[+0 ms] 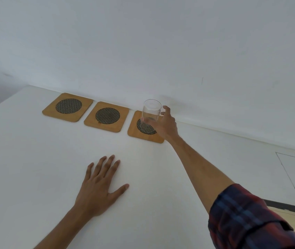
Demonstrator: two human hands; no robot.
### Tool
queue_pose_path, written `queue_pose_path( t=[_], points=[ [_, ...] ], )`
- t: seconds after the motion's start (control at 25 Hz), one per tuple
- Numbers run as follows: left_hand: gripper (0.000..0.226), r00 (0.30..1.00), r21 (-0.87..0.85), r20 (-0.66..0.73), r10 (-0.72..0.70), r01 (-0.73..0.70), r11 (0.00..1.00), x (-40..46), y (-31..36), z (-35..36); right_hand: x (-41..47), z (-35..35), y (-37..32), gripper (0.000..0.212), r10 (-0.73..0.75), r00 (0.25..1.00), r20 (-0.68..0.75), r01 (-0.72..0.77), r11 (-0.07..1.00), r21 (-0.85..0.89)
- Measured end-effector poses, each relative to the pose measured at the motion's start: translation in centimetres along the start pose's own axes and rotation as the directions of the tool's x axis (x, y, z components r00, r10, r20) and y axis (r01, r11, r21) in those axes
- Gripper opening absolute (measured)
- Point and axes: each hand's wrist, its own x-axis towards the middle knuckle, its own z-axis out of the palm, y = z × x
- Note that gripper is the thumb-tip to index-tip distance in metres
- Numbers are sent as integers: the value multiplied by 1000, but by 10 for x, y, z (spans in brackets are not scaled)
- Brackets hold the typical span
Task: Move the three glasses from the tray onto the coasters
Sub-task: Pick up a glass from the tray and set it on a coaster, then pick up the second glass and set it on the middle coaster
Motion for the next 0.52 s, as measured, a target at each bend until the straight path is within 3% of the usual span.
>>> queue_pose_path(
  t=[0.36, 0.52],
  points=[
    [79, 1000, 10, -6, -27, 27, 1000, -9, 15, -6, -100, -60, 40, 52, -134, 987, -86, 142, 985, 94],
    [65, 1000, -39, -23, -12, 11, 999, -29, 46, -7, -160, -99, 56, 24, -182, 981, -71, 184, 983, 27]
  ],
)
